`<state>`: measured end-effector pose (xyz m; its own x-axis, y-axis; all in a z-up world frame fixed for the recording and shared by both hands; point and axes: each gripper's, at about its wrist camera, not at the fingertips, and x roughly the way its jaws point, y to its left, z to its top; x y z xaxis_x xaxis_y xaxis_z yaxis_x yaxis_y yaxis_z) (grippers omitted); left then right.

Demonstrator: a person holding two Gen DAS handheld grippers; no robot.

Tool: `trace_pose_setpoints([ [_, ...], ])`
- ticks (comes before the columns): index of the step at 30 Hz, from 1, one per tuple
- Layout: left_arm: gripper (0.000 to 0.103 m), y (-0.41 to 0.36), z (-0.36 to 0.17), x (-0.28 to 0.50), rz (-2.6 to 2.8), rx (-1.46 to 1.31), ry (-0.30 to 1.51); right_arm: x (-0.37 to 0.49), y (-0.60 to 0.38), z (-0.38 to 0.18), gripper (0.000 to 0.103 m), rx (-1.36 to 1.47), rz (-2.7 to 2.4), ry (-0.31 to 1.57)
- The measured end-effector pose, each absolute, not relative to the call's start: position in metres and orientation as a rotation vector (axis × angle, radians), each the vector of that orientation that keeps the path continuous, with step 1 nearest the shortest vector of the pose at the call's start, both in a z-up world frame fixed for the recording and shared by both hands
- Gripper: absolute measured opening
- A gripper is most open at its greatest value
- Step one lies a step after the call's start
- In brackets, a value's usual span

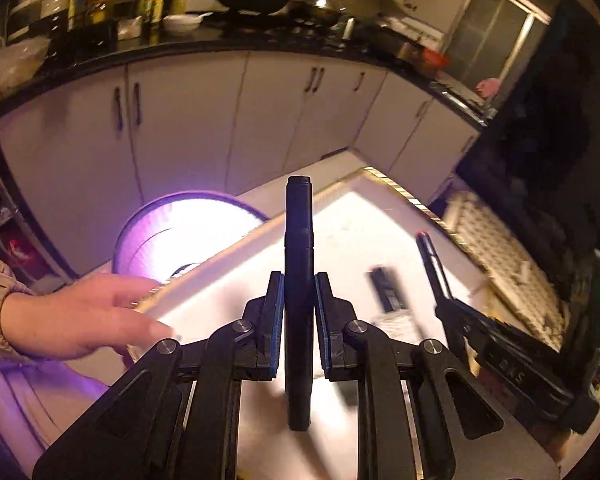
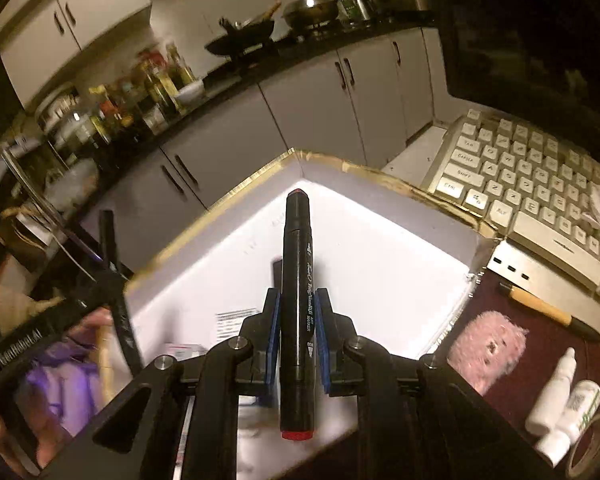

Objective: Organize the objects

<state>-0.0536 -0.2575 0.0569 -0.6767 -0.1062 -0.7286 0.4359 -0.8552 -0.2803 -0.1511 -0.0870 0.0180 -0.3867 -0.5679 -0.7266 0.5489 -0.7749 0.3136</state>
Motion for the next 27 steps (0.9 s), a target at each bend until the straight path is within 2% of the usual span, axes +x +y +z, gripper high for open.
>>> trace_pose_setpoints([
  [10,0.014,-0.257,0.04,-0.063,-2.507,1.198,0.496,-0.146,-0.096,0.004,0.015,1.133,-2.206,0.081],
  [16,0.014,-0.248,0.028,-0.069,-2.489,1.267,0.484,-0.139,-0.098,-0.001,0.015,1.099,-2.275,0.212],
  [22,0.014,-0.245,0.016,-0.068,-2.447,1.304,0.479,-0.138,-0.099,-0.005,0.015,1.099,-2.272,0.234],
  [25,0.015,-0.248,0.014,-0.063,-2.433,1.28,0.538,-0.137,-0.1,-0.008,0.015,1.095,-2.268,0.24],
  [27,0.019,-0.249,0.013,-0.06,-2.421,1.274,0.557,-0.136,-0.1,-0.008,0.016,1.078,-2.253,0.234],
])
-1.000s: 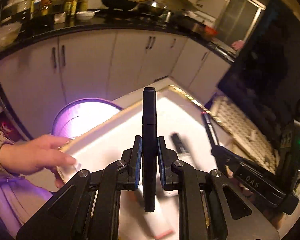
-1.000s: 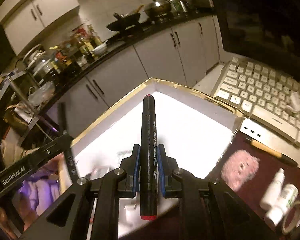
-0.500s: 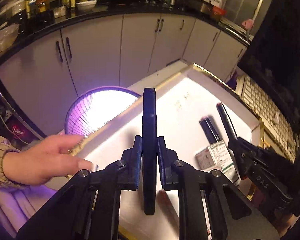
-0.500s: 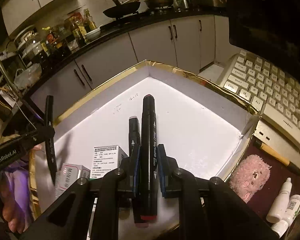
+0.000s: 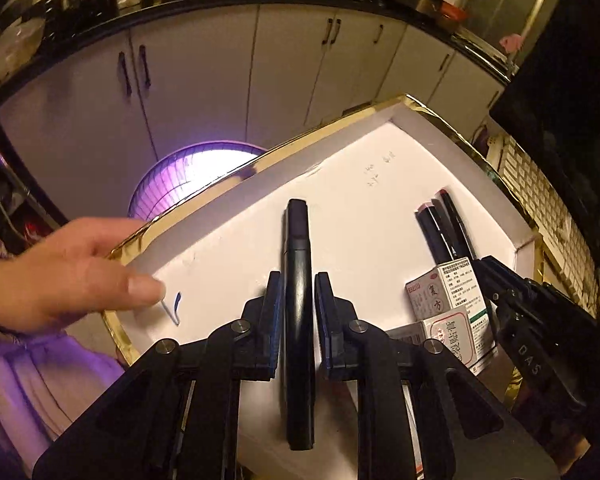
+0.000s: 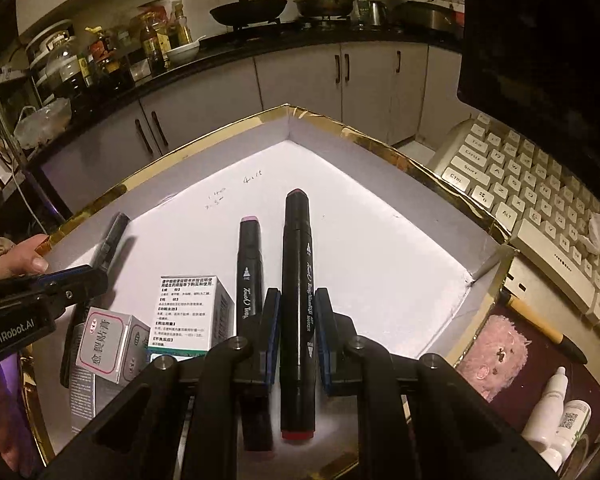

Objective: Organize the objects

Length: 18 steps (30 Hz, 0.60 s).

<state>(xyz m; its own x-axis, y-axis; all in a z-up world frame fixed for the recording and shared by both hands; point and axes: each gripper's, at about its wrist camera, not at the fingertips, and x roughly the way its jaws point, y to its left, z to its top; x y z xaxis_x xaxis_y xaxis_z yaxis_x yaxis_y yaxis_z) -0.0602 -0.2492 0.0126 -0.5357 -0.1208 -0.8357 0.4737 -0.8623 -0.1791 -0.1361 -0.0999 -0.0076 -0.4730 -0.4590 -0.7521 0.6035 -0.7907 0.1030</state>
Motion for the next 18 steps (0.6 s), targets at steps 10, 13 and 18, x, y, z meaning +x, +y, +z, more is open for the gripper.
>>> trace_pose_setpoints([
  [10,0.045,-0.223,0.066,-0.015,-2.575,0.95,0.629,-0.101,-0.047,0.035,0.044,0.958,-2.229,0.038],
  [13,0.059,-0.199,0.08,-0.005,-2.737,0.871,0.761,-0.068,-0.007,0.037,0.065,0.922,-2.208,-0.056],
  [18,0.06,-0.126,0.075,-0.025,-2.93,1.078,0.7,-0.031,0.071,0.014,0.065,0.976,-2.25,-0.143],
])
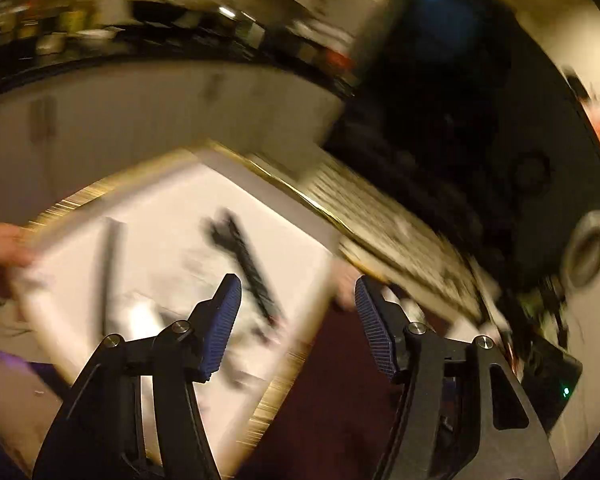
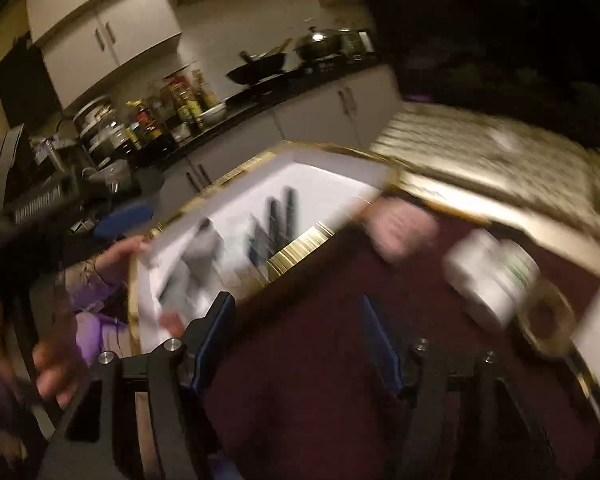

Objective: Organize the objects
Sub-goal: 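Move both open tools back over the desk toward the bottles and tape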

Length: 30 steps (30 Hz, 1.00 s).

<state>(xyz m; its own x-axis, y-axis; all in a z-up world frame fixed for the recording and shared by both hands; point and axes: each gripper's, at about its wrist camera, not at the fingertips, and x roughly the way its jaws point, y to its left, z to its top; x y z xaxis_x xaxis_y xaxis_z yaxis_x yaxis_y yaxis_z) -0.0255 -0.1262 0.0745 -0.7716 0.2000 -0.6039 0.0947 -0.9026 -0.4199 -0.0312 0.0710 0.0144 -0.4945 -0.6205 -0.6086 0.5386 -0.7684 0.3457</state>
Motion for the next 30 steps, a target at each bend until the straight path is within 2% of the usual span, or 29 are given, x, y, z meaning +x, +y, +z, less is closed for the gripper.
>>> trace_pose_setpoints([
  [4,0.06,-0.076,0.058,-0.043,2.689,-1.12,-0.59,-0.022,0.132,0.003,0.065,1.017,-2.322,-0.24],
  [7,0.06,-0.044,0.042,-0.055,2.658,-1.208,-0.488,-0.019,0.157,-0.003,0.065,1.05,-2.393,-0.231],
  [12,0.06,-0.004,0.032,-0.074,2.631,-1.259,-0.349,-0.028,0.176,-0.013,0.065,1.089,-2.428,-0.257],
  [19,0.06,0.048,0.027,-0.117,2.606,-1.291,-0.042,-0.035,0.189,-0.023,0.065,1.137,-2.392,-0.377],
  [24,0.059,0.075,0.025,-0.136,2.603,-1.273,0.113,-0.033,0.188,-0.024,0.065,1.133,-2.406,-0.362],
  [26,0.041,0.076,0.023,-0.143,2.591,-1.287,0.099,-0.033,0.188,-0.024,0.065,1.133,-2.405,-0.365],
  [28,0.035,0.077,0.021,-0.147,2.58,-1.308,0.095,-0.033,0.189,-0.024,0.065,1.132,-2.401,-0.376],
  [30,0.028,0.083,0.02,-0.144,2.595,-1.281,0.167,-0.034,0.19,-0.025,0.065,1.129,-2.393,-0.398],
])
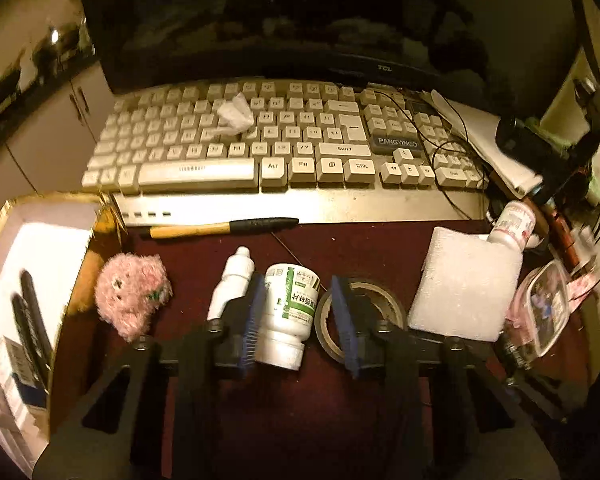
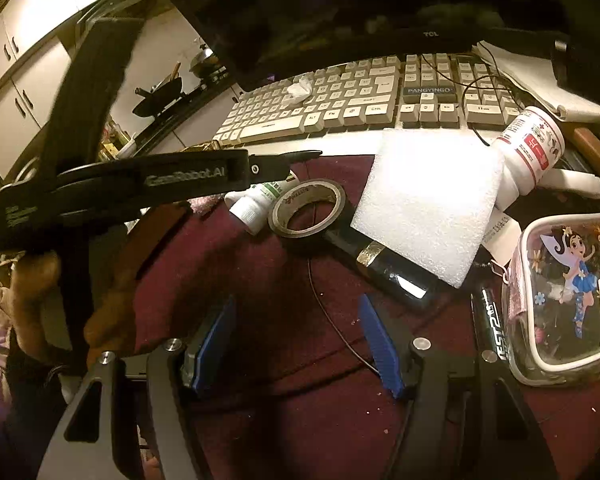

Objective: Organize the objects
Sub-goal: 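Move both open tools back over the desk toward the bottles and tape, then grasp the white green-labelled pill bottle with the left tool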

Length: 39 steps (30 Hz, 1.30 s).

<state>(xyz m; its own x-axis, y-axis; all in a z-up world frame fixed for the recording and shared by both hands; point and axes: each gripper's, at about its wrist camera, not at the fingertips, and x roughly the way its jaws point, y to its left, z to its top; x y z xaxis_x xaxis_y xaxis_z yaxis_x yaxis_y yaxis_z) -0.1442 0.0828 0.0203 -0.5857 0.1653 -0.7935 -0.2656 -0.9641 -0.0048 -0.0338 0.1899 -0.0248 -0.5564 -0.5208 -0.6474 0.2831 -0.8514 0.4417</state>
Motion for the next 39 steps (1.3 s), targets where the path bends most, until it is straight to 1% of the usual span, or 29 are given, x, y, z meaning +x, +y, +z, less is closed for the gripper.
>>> trace_pose_setpoints([
  [3,0.027,0.09,0.015,-0.143,2.615,-1.276,0.27,-0.036,0.191,-0.026,0.065,1.127,-2.389,-0.41],
  [5,0.027,0.086,0.012,-0.146,2.625,-1.285,0.271,-0.036,0.191,-0.026,0.065,1.127,-2.391,-0.407],
  [8,0.027,0.079,0.013,-0.146,2.606,-1.292,0.213,-0.036,0.19,-0.026,0.065,1.128,-2.392,-0.405],
  [12,0.027,0.085,0.012,-0.129,2.601,-1.282,0.293,-0.037,0.19,-0.026,0.065,1.128,-2.393,-0.405],
  [18,0.027,0.077,0.015,-0.112,2.557,-1.302,0.201,-0.038,0.19,-0.026,0.065,1.129,-2.397,-0.397],
  [20,0.027,0.076,0.014,-0.115,2.564,-1.287,0.184,-0.039,0.189,-0.027,0.065,1.13,-2.4,-0.393],
  [24,0.029,0.07,0.011,-0.124,2.559,-1.299,0.084,-0.039,0.189,-0.027,0.065,1.134,-2.411,-0.372],
  [26,0.029,0.068,0.011,-0.12,2.559,-1.297,0.077,-0.039,0.189,-0.027,0.065,1.134,-2.411,-0.371],
  [31,0.037,0.067,0.003,-0.113,2.548,-1.343,0.103,-0.039,0.189,-0.027,0.065,1.137,-2.417,-0.357],
  [34,0.037,0.063,-0.007,-0.119,2.54,-1.39,0.051,-0.039,0.189,-0.026,0.065,1.139,-2.422,-0.347],
  [36,0.033,0.061,-0.008,-0.118,2.547,-1.378,0.023,-0.039,0.189,-0.026,0.065,1.139,-2.422,-0.347],
  [39,0.033,0.053,-0.007,-0.112,2.59,-1.382,-0.011,-0.039,0.189,-0.026,0.065,1.14,-2.422,-0.347],
])
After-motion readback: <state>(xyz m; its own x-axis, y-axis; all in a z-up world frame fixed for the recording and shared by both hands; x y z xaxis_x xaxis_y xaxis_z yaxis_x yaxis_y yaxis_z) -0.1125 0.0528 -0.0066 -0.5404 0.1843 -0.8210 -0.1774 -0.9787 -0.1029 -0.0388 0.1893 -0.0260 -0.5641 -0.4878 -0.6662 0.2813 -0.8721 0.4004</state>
